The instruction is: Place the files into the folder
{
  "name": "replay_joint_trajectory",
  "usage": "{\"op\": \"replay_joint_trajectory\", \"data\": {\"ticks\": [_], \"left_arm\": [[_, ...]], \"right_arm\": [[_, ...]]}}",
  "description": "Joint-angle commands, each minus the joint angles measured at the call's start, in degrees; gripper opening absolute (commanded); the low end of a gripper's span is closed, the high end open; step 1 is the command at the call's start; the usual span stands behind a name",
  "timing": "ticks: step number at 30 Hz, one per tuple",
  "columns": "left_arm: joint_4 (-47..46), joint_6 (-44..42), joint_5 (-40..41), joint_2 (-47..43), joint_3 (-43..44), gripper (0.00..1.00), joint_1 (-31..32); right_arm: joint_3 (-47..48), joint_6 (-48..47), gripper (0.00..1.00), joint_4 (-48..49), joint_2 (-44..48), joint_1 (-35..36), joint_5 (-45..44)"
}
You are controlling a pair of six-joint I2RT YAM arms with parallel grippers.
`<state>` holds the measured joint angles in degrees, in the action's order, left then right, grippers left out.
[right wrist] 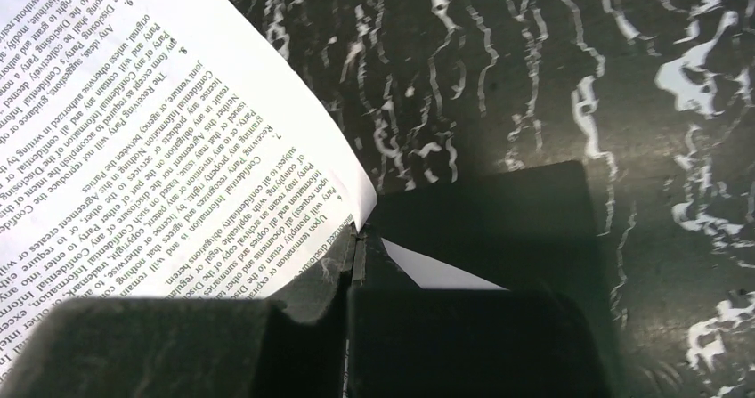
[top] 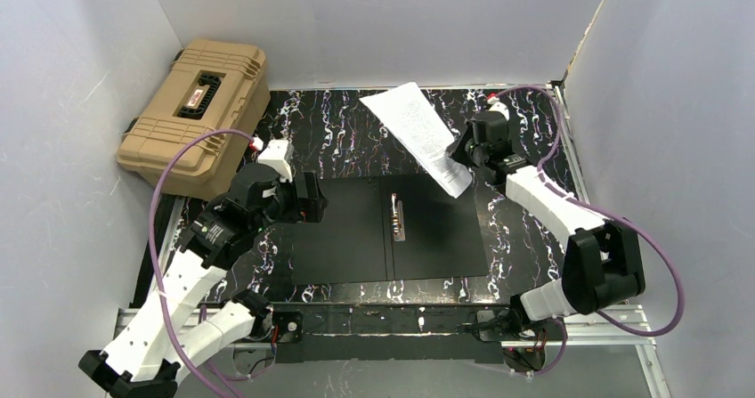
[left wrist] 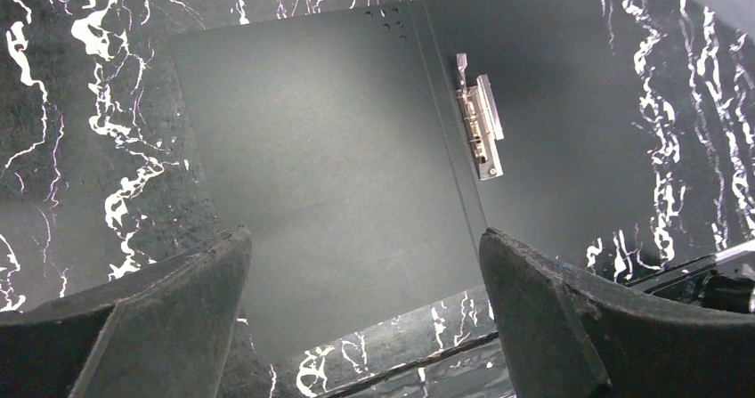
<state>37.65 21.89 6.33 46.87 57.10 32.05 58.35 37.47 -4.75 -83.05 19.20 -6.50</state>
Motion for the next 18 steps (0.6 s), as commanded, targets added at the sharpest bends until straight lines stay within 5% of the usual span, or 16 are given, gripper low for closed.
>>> {"op": "replay_joint_trajectory", "data": {"ticks": [1,18], "left_arm": [[0.0,4.2,1.9,-3.2,-0.7,0.98,0.0],[-9.2,26.3,-9.5,-10.1,-3.7,0.98,0.0]], "right_arm": [[-1.3,1.0,0.01,0.0,5.1,6.7,-7.6],[-1.8,6.6,0.01,-2.9,12.8,27.1,-20.3]]}}
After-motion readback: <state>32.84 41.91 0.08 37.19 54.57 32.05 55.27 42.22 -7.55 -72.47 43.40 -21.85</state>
